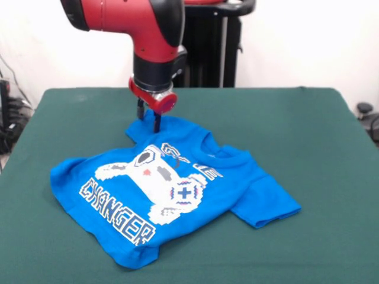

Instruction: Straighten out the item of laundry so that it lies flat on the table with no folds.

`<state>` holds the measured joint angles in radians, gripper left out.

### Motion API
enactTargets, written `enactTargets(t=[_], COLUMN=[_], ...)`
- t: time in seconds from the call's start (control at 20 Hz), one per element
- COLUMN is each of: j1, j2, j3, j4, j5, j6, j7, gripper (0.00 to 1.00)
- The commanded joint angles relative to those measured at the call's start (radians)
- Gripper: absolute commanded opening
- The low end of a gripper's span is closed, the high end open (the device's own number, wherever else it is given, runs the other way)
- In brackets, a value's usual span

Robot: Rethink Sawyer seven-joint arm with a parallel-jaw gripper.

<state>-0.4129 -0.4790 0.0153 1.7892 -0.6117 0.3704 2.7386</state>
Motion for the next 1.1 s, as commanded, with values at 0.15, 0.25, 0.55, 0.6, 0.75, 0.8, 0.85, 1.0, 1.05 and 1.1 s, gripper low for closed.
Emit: enactTargets(t=[0.15,0.25,0.55,0.6,0.75,0.8,0.85,1.0,1.05,1.1], j1=[0.056,0.061,0.017,0.013,-0.008,-0.026,-0.039,-0.034,-0.011,-0.006], j2=[0.209,0.223,0.232,0.233,0.224,0.224,0.227,0.23,0.227,0.225], j3=[0.048,0.042,0.081,0.085,0.11,0.131,0.149,0.151,0.13,0.126], j4=[-0.053,-0.067,-0.056,-0.051,-0.039,-0.032,-0.03,-0.034,-0.042,-0.044], j5=[-0.066,-0.075,-0.096,-0.094,-0.099,-0.098,-0.099,-0.097,-0.096,-0.098], j6=[-0.175,-0.177,-0.212,-0.225,-0.232,-0.229,-0.231,-0.231,-0.222,-0.214], j7=[0.002,-0.005,-0.053,-0.049,-0.067,-0.08,-0.089,-0.08,-0.065,-0.065], gripper=[1.0,1.0,0.0,0.0,0.0,0.0,0.0,0.0,0.0,0.0])
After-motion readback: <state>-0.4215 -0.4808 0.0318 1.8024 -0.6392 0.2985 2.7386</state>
